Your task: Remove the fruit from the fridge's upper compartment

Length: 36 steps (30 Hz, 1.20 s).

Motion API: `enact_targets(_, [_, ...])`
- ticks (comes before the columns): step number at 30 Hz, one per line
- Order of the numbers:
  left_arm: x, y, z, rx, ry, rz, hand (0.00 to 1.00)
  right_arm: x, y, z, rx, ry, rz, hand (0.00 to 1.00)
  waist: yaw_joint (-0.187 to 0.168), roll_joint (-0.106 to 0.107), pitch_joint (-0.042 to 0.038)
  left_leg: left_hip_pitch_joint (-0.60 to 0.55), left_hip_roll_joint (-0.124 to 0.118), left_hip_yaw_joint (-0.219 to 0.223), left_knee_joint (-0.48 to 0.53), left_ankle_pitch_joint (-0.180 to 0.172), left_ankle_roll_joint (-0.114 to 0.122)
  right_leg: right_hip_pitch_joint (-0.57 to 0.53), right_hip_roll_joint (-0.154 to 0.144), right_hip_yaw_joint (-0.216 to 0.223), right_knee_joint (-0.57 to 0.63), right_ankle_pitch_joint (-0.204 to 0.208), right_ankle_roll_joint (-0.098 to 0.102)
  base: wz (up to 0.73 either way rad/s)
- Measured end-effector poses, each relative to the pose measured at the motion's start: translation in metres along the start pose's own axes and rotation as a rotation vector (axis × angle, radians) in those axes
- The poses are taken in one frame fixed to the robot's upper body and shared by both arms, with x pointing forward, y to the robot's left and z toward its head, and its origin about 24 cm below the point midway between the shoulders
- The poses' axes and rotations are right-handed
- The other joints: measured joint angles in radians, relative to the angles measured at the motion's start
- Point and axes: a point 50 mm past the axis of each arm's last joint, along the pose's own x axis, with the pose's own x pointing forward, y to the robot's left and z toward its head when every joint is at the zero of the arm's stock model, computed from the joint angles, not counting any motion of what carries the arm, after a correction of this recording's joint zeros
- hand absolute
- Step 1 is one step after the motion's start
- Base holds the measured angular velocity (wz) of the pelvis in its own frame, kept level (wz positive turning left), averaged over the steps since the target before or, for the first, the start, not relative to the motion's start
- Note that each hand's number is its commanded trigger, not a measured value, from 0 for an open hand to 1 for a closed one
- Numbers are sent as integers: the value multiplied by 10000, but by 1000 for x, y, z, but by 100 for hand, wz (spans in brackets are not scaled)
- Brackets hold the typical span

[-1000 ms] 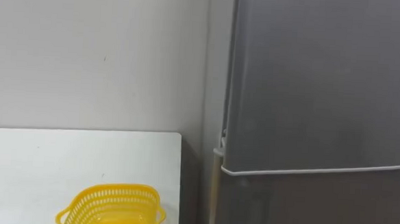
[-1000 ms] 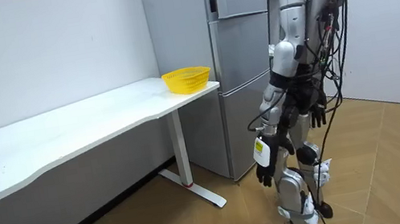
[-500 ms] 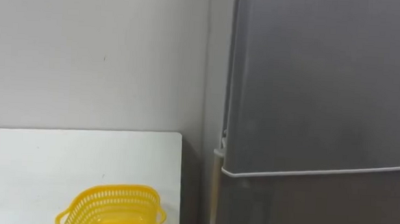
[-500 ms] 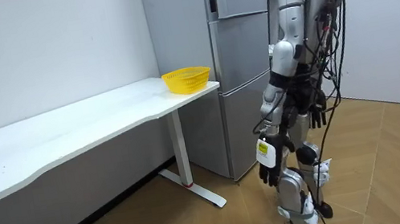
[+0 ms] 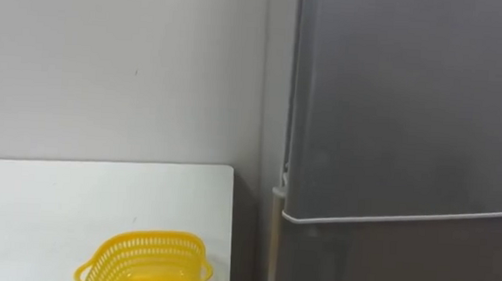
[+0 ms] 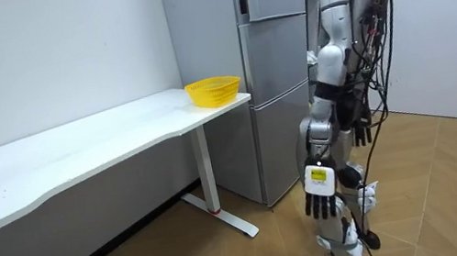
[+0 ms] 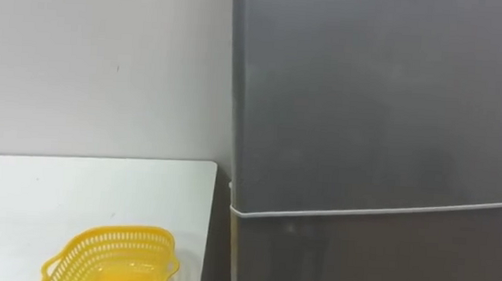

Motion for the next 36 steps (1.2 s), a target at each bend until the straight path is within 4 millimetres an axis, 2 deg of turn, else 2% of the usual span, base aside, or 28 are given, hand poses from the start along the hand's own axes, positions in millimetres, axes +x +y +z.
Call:
enact_targets(2, [0,7,2,-741,-28,489,0,0,-3,1,269,-84,-87,0,2,29,31,0,2,-33,69,0,0,43,-1,1,0,4,-7,4])
enact_targets(4, [-2,13,10,-2124,-256,1109,0,-1,-8,3,302,-233,-351,0,153,8,126,-27,2,-123,130,0,0,2,-10,16,7,-2,-18,3])
enact_targets(5, [-5,17,25,-3894,-865,1272,0,-1,-8,2,291,-228,-455,0,281,2,129,-98,7,-155,118,-1,-1,-59,2,-18,19,-3,-21,11])
enact_targets(6, [-7,19,35,-4787,-1306,1274,0,-1,-8,2,297,-237,-483,0,363,0,129,-125,8,-178,98,-1,-1,-88,1,-51,31,-3,-21,11])
enact_targets(8, [-18,25,72,-7752,-2849,1174,0,-1,-11,4,300,-364,-722,0,755,-42,114,-227,0,-235,54,-1,-1,-224,-8,-80,165,-3,-21,0])
enact_targets(10, [-25,31,91,-9526,-3470,1120,0,-1,-12,6,397,-540,-827,0,812,12,52,-227,-11,-269,49,-8,7,-197,-16,-107,177,-3,-20,0])
enact_targets(12, [-32,36,101,-11091,-3797,1029,0,-2,-13,7,425,-657,-929,0,834,35,37,-229,-14,-265,52,-7,7,-211,-20,-132,178,-1,-20,0])
enact_targets(14, [-39,42,110,-12428,-4017,1064,0,-1,-12,0,505,-626,-1026,0,958,56,-45,-228,-13,-222,40,-5,5,-214,-16,-146,192,12,-27,-2])
enact_targets(17, [-48,49,116,-13421,-4314,1393,0,-1,-11,-4,489,-660,-1038,0,1111,63,-62,-189,-13,-224,43,-5,5,-224,-22,-162,190,13,-28,0])
enact_targets(21, [-61,55,126,-14369,-4714,1727,0,-1,-13,1,156,-933,-1146,0,1109,98,-77,-241,-29,-280,41,-5,6,-235,-44,-256,182,12,-26,6])
enact_targets(26, [-93,68,150,-15526,-6143,1709,0,-3,-18,4,-380,-1248,-1386,0,1078,176,-130,-185,-42,-388,-49,-4,7,-190,-43,-267,180,10,-22,1])
enact_targets(32, [-144,83,172,-15237,-8863,2798,0,-3,-18,-1,-245,-1396,-1454,0,1143,256,-154,-212,-49,-453,-42,-4,8,-209,-37,-287,145,9,-22,1])
enact_targets(35, [-189,89,184,-14293,-11600,3468,0,-3,-18,-1,-248,-1424,-1484,0,1207,256,-152,-243,-61,-528,-31,-2,7,-206,-47,-351,134,2,-14,6])
enact_targets(36, [-196,91,185,-14157,-12079,3554,0,-3,-18,-1,-251,-1430,-1478,0,1226,257,-152,-240,-64,-534,-32,-2,7,-202,-47,-348,128,2,-14,0])
